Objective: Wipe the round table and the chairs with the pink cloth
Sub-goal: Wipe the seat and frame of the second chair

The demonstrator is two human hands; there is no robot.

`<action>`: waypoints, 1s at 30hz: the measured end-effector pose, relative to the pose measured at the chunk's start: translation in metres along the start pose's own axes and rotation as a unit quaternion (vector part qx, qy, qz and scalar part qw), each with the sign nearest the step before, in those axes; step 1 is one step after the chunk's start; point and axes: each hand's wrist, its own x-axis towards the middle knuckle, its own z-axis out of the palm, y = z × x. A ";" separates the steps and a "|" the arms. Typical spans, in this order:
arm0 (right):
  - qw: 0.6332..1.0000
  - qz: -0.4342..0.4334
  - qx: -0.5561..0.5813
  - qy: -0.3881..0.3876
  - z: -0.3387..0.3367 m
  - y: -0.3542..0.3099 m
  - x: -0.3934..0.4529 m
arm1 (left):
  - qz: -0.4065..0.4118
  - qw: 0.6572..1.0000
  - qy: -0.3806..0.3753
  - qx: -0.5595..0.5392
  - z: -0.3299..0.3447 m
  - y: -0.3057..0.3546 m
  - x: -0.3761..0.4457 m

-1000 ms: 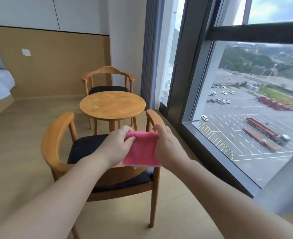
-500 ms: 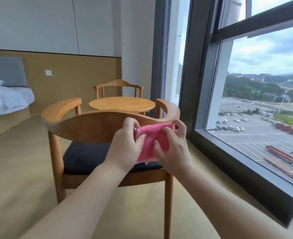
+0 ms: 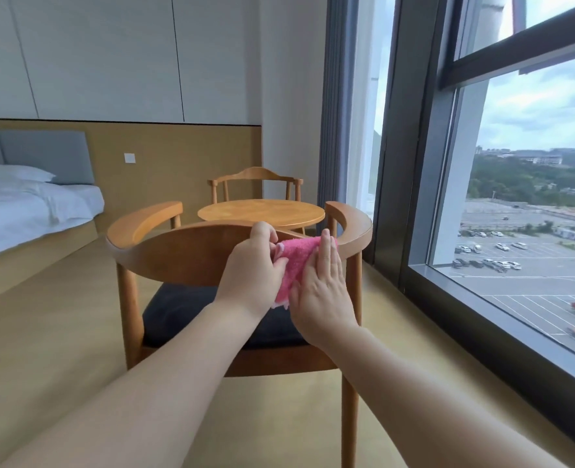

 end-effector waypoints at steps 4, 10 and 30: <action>0.995 0.034 0.094 0.028 0.017 -0.003 0.003 | 0.007 0.999 0.021 -0.025 -0.007 -0.007 0.002; 0.993 -0.040 -0.024 0.112 0.026 -0.016 0.015 | 0.025 0.996 0.084 0.017 -0.050 -0.055 -0.015; 0.848 -0.270 -0.457 -0.003 0.098 -0.238 0.091 | -0.229 0.973 0.033 0.012 -0.127 -0.247 -0.166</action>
